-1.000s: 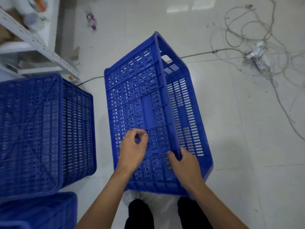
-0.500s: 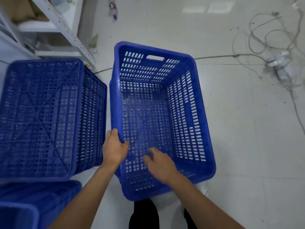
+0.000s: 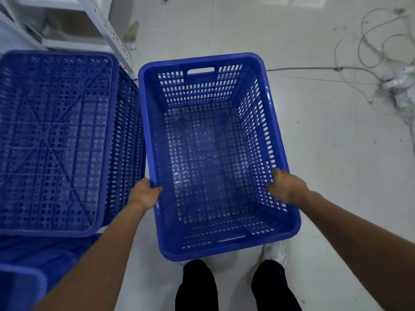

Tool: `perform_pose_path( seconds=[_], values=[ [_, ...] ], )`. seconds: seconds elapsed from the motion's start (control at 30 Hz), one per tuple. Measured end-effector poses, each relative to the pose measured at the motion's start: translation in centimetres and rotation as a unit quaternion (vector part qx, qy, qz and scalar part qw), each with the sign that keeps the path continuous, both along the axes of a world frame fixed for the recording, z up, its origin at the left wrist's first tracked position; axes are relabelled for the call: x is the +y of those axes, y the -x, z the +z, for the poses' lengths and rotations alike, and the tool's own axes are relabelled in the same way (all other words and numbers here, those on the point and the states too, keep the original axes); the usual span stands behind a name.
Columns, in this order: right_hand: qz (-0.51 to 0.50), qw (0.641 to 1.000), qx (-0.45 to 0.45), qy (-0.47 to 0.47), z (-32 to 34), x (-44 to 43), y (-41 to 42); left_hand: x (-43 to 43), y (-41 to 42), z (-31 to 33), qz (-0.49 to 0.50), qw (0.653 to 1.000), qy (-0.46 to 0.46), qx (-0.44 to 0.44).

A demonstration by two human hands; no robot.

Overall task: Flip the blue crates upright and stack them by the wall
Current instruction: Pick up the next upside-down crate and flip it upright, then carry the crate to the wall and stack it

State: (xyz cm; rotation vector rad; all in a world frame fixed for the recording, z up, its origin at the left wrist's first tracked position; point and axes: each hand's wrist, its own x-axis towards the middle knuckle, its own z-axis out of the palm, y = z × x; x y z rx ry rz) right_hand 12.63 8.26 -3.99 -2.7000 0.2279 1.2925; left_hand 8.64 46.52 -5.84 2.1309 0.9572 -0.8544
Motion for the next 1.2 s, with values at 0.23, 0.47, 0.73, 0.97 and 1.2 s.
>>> perform_pose_path(
  seconds=[0.23, 0.47, 0.73, 0.97, 1.2],
  values=[
    [-0.056, 0.995, -0.076, 0.032, -1.3, -1.2, -4.3, 0.7, 0.4, -2.1, 0.029, 0.998, 0.039, 0.042],
    [-0.134, 0.978, -0.156, 0.037, -1.6, -0.8, -7.8, 0.8, -1.5, -1.9, -0.014, 0.999, 0.011, 0.046],
    [-0.160, 0.983, -0.093, 0.004, -3.1, -0.8, -9.9, -0.2, -5.0, -2.2, -0.074, 0.993, -0.086, -0.029],
    [-0.176, 0.977, -0.124, -0.005, -4.1, -0.8, -10.4, 0.5, -6.0, -2.0, -0.070, 0.993, -0.095, -0.016],
    [-0.155, 0.979, -0.133, -0.001, 0.2, -3.0, -8.7, -1.7, -5.1, 2.3, -0.077, 0.988, -0.133, -0.007]
  ],
)
